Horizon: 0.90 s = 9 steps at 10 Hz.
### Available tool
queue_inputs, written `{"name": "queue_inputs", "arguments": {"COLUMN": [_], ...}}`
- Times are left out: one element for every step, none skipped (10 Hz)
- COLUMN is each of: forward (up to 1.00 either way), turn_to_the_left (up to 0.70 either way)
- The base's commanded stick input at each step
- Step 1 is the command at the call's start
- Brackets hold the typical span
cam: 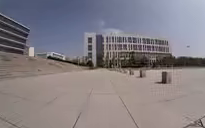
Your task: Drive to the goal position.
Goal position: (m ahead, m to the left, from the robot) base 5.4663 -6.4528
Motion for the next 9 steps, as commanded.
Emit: {"name": "queue_inputs", "arguments": {"forward": [0.53,0.53,0.54,0.54,0.53,0.53,0.54,0.53,0.53], "turn_to_the_left": [0.00,0.00,0.00,0.00,0.00,0.00,0.00,0.00,0.00]}}
